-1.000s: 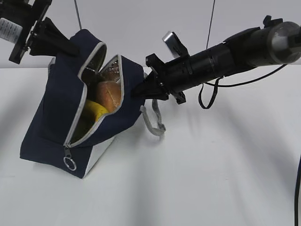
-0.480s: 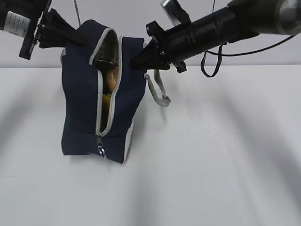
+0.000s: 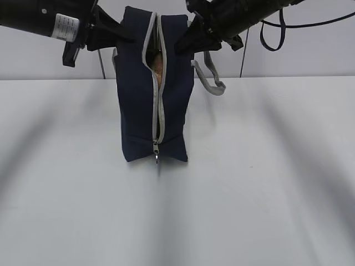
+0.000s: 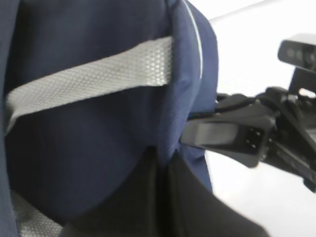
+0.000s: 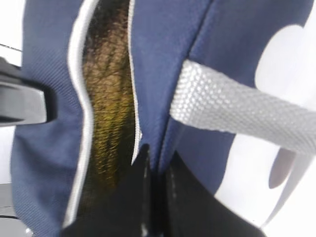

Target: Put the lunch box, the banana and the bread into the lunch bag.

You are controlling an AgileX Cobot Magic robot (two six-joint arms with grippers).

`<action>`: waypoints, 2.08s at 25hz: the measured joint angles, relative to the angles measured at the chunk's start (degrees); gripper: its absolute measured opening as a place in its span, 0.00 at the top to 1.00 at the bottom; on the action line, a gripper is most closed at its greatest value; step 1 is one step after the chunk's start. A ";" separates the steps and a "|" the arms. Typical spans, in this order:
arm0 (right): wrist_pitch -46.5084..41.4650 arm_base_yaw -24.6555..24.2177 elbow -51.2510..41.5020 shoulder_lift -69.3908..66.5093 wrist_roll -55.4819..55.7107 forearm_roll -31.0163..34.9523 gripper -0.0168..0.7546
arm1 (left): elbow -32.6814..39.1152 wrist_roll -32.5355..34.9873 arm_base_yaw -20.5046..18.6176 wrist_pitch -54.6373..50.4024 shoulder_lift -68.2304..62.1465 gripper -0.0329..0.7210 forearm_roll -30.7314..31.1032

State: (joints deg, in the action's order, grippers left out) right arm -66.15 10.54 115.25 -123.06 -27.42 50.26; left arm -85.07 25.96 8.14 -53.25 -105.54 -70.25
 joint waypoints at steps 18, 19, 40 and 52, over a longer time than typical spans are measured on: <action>0.81 -0.50 0.05 0.00 2.62 -3.18 0.99 | -4.18 5.29 0.31 0.70 -8.67 0.96 -8.71; 0.81 -0.50 0.05 0.00 2.74 -3.42 0.99 | -4.18 5.36 0.31 0.56 -8.67 0.96 -8.65; -0.48 -0.50 0.05 0.00 4.49 -5.90 0.80 | -4.60 5.51 -0.56 -1.41 -8.67 0.78 -2.55; -1.70 -0.50 0.05 0.48 4.49 -8.57 0.51 | -4.64 5.34 -4.43 -6.63 -8.53 0.36 -1.67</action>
State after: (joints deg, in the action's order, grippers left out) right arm -67.85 10.04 115.31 -122.58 -22.93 41.69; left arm -89.71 31.30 3.71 -59.88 -114.07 -71.93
